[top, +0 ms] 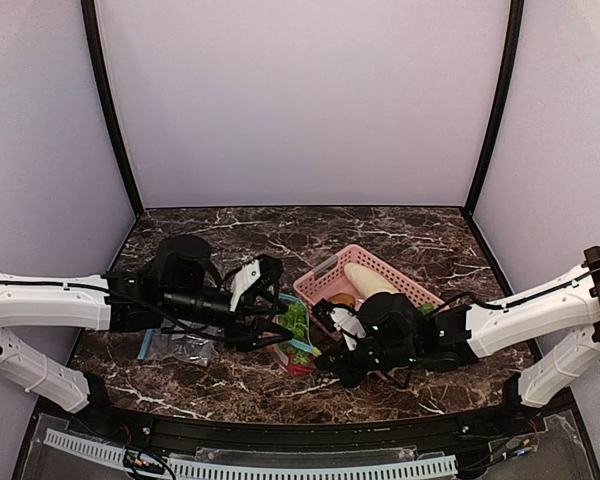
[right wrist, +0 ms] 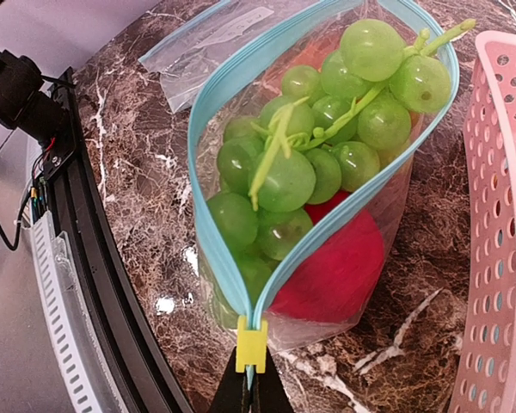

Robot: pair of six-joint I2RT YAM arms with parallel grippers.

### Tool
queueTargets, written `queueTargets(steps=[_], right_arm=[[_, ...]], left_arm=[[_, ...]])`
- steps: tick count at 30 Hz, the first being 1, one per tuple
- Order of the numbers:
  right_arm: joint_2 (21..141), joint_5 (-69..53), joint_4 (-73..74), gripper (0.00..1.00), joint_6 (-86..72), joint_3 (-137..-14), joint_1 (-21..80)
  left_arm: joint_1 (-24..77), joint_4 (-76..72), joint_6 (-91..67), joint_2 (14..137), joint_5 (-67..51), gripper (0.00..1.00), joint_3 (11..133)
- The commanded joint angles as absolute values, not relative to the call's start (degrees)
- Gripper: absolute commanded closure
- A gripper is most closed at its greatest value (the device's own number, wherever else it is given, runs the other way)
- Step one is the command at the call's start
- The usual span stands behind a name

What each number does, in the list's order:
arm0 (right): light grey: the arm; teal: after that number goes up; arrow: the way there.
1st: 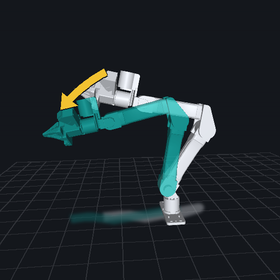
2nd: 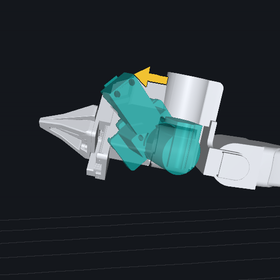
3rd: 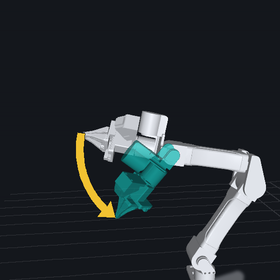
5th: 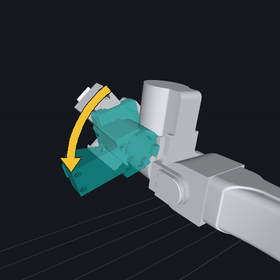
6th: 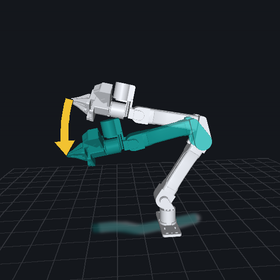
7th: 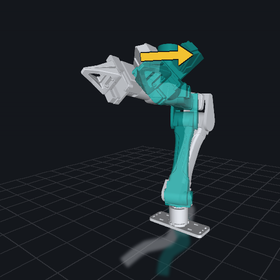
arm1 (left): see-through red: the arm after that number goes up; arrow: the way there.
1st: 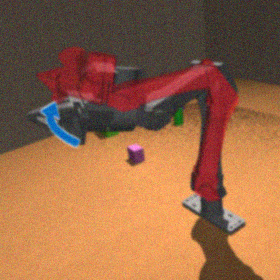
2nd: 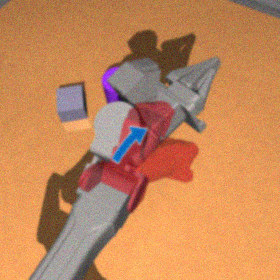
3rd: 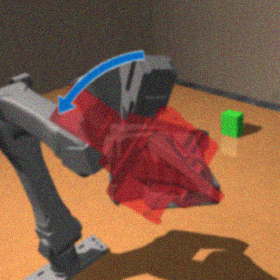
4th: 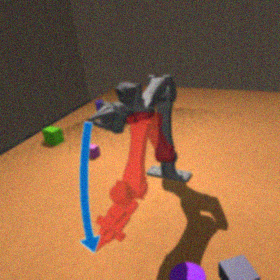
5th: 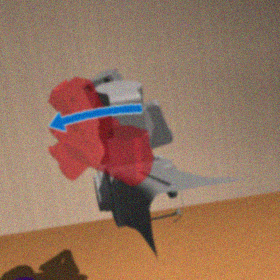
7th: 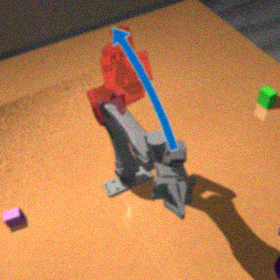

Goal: Place the food in the zip-top bag and seal the zipper
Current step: Pass from the right arm to the left

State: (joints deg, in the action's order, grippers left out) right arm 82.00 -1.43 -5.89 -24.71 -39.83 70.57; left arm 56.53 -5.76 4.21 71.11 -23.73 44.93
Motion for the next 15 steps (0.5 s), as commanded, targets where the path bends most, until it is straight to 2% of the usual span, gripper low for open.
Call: queueTargets(steps=[1, 7, 15], right_arm=[[81.2, -0.3, -8.2, 1.00, -25.6, -39.1, 71.2], [81.3, -0.3, -8.5, 1.00, -25.9, -39.1, 71.2], [80.5, -0.2, -8.3, 1.00, -26.0, -38.8, 71.2]], left_arm=[[57.6, -13.9, 7.5, 74.5, -28.7, 0.44, 42.8], [60.2, -17.9, 7.6, 79.3, -29.7, 0.52, 43.2], [61.9, -18.0, 9.2, 85.4, -31.1, 0.58, 45.8]])
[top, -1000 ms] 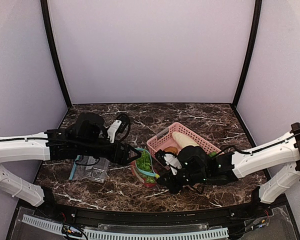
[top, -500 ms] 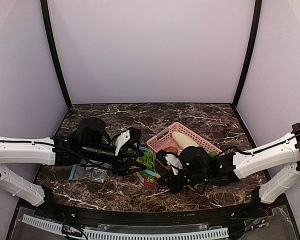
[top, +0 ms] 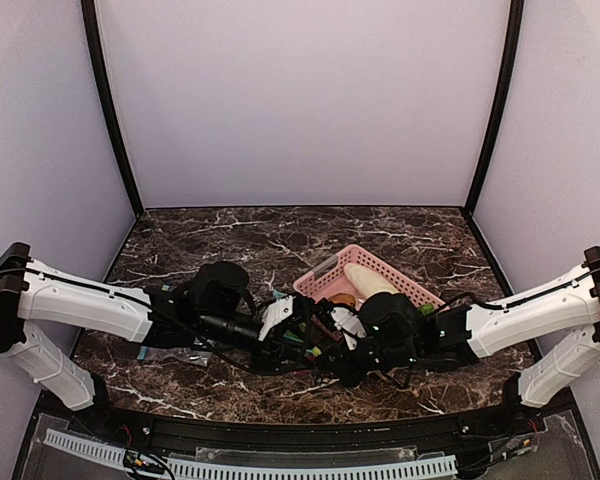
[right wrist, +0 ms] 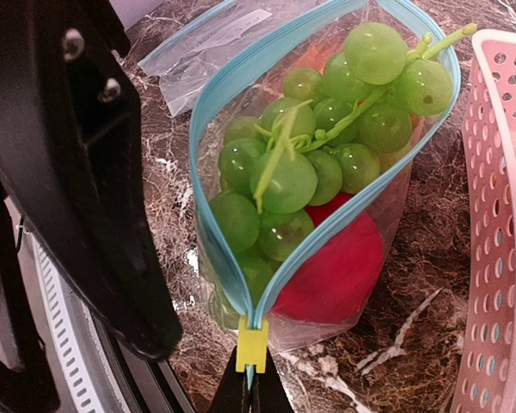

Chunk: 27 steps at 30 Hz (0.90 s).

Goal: Place the food in the zip-top bag and seal the zipper
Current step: Pass from the right arm to the left

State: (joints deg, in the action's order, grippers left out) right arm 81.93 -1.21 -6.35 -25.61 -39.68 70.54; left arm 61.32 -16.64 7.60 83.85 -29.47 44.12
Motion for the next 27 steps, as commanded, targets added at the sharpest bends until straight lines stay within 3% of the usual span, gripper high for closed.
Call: queueTargets(steps=[1, 12, 17, 27], right_arm=[[80.5, -0.2, -8.5, 1.00, -25.9, -38.8, 71.2], [80.3, -0.2, -8.2, 1.00, -26.2, -38.6, 71.2], [79.5, 1.1, -7.8, 1.00, -26.4, -38.2, 71.2], [82.2, 2.3, -6.6, 1.00, -26.4, -39.5, 71.1]], left_arm=[[62.0, -18.0, 9.6, 85.8, -30.9, 0.58, 46.1], [62.1, -17.5, 11.4, 91.8, -31.5, 0.61, 48.9], [62.2, -15.5, 12.2, 93.0, -31.9, 0.68, 49.3], [62.7, -13.6, 9.7, 87.5, -27.2, 0.74, 43.8]])
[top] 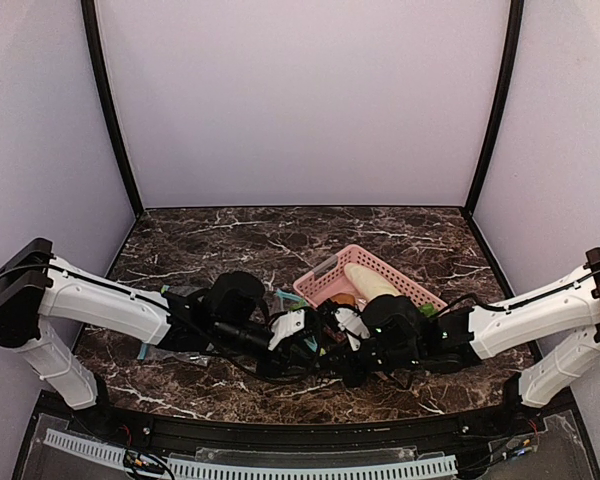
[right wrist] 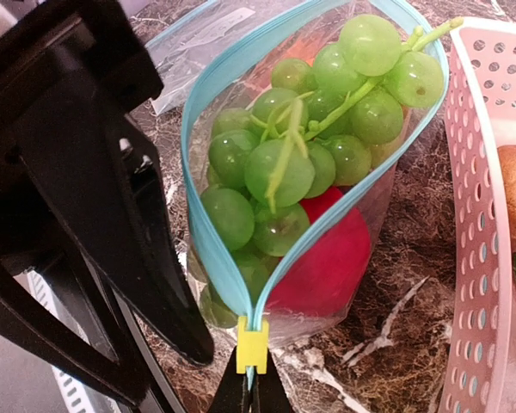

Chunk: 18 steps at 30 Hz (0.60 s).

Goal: Place the food in the zip-top bag and seal the zipper
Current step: Pass from the right arm to the left

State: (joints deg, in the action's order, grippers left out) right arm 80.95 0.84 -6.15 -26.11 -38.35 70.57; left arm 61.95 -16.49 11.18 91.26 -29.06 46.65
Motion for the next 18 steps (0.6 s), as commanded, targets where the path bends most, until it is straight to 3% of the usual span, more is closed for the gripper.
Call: queueTargets(steps=[1, 10, 18], right_arm=[[82.6, 2.3, -6.5, 1.00, -26.3, -39.9, 71.1], [83.6, 3.9, -5.4, 1.00, -24.2, -41.5, 71.1], [83.2, 3.0, -5.5, 1.00, -23.4, -41.3, 71.1]], left_arm=[[63.0, -13.5, 9.1, 86.8, -26.9, 0.75, 43.0], [65.3, -13.9, 5.2, 81.8, -20.1, 0.76, 38.3], [59.4, -5.4, -1.7, 74.0, -15.9, 0.64, 43.6]])
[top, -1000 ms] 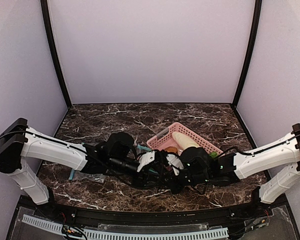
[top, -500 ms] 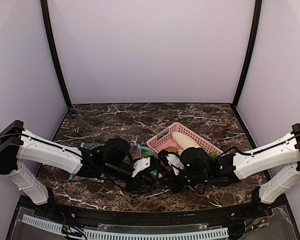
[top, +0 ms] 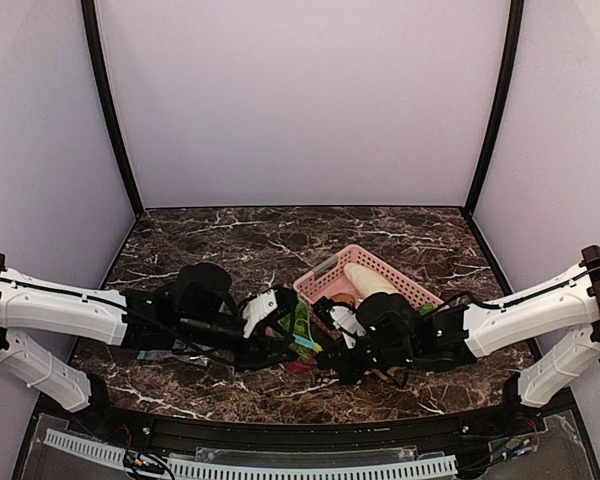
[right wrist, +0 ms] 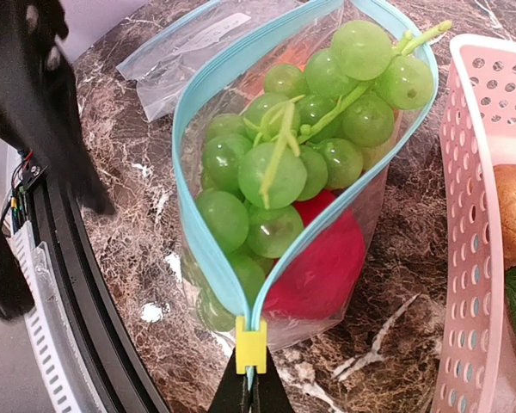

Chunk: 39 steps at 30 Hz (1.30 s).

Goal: Place the food in the zip-top bag and seal the zipper
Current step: Pass from the right arm to the left

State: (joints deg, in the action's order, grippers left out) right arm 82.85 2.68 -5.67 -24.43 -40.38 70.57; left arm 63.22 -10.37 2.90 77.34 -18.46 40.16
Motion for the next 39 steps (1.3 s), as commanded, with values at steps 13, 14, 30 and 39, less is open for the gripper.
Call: queueTargets(steps=[13, 14, 30, 39], right_arm=[[83.6, 1.8, -6.4, 1.00, -23.1, -41.7, 71.1], [83.5, 1.7, -6.4, 1.00, -23.0, -41.7, 71.1], [83.8, 1.5, -6.6, 1.00, -23.3, -41.9, 71.1], [83.7, 2.0, -6.4, 1.00, -23.3, -41.9, 71.1]], left_arm=[[45.8, 8.9, -10.7, 85.7, -17.1, 0.48, 60.2], [45.3, 9.4, -10.6, 87.3, -17.4, 0.48, 60.8], [43.2, 18.7, -4.9, 96.1, -20.4, 0.54, 69.4], [43.2, 21.6, -3.5, 95.3, -21.5, 0.64, 68.7]])
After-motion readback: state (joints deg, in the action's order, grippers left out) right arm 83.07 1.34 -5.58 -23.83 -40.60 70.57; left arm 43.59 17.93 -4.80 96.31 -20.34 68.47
